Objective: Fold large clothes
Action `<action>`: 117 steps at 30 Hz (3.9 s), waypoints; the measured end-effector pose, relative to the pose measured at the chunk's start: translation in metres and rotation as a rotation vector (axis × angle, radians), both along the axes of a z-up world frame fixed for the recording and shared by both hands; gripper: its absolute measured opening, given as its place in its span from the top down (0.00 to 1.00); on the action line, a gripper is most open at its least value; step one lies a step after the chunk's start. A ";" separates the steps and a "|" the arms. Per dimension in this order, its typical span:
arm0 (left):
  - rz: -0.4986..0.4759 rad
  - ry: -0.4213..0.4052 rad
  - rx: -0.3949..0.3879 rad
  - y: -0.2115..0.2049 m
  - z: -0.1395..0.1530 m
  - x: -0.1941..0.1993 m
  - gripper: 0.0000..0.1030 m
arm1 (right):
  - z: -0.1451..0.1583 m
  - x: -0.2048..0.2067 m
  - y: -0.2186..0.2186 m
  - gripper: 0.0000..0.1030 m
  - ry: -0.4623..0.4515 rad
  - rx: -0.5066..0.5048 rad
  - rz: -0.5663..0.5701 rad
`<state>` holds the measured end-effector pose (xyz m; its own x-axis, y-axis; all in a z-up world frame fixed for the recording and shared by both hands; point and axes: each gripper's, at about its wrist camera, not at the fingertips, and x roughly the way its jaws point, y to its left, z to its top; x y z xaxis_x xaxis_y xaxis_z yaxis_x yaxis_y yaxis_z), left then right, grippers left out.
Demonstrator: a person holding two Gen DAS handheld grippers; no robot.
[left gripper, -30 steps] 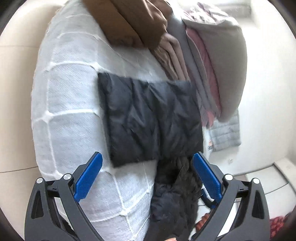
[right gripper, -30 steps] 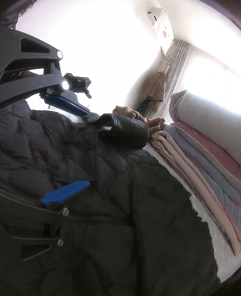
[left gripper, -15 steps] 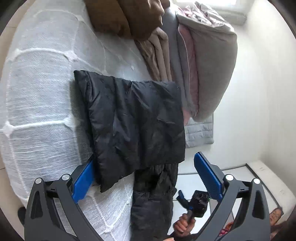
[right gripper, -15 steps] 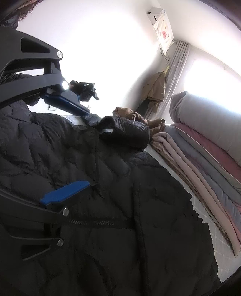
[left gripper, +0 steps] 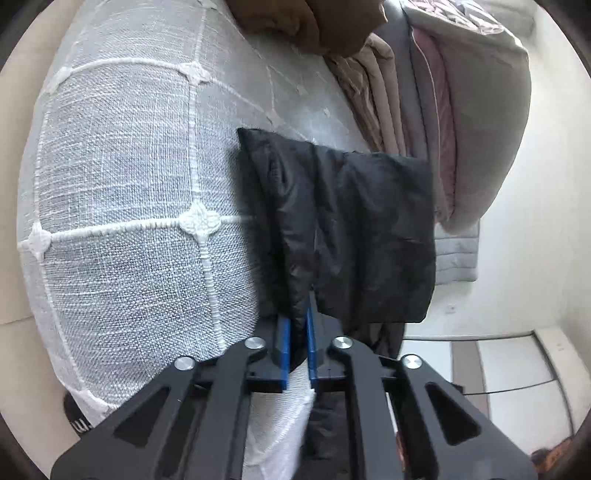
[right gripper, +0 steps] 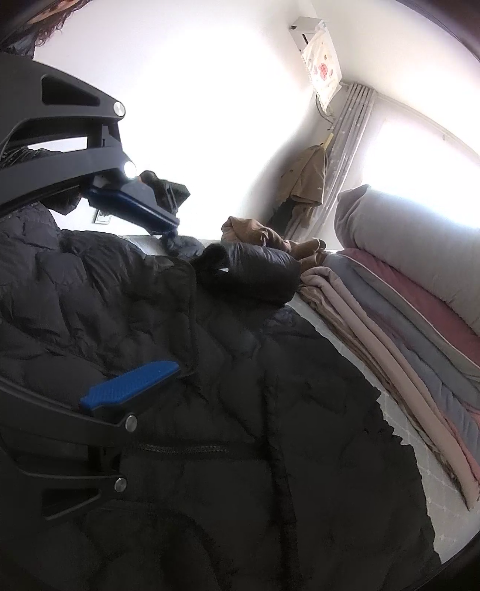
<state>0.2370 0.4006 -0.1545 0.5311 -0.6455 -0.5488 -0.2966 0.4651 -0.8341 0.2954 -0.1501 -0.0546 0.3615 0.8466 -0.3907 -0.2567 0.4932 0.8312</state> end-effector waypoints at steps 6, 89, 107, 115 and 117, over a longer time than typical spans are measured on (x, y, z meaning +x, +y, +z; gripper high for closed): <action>0.085 -0.058 0.114 0.002 0.029 -0.005 0.98 | -0.001 -0.004 -0.011 0.32 0.008 0.004 -0.016; 0.227 -0.542 0.230 0.006 0.205 -0.011 0.98 | -0.036 -0.058 -0.093 0.32 -0.059 0.085 -0.228; -0.272 -0.506 0.242 -0.309 0.201 0.105 0.98 | -0.035 -0.076 -0.145 0.31 -0.086 0.282 -0.312; -0.411 -0.430 0.266 -0.388 0.149 0.123 0.98 | -0.036 -0.081 -0.156 0.31 -0.082 0.328 -0.341; -0.443 -0.409 0.297 -0.402 0.140 0.127 0.98 | -0.037 -0.079 -0.157 0.32 -0.077 0.335 -0.344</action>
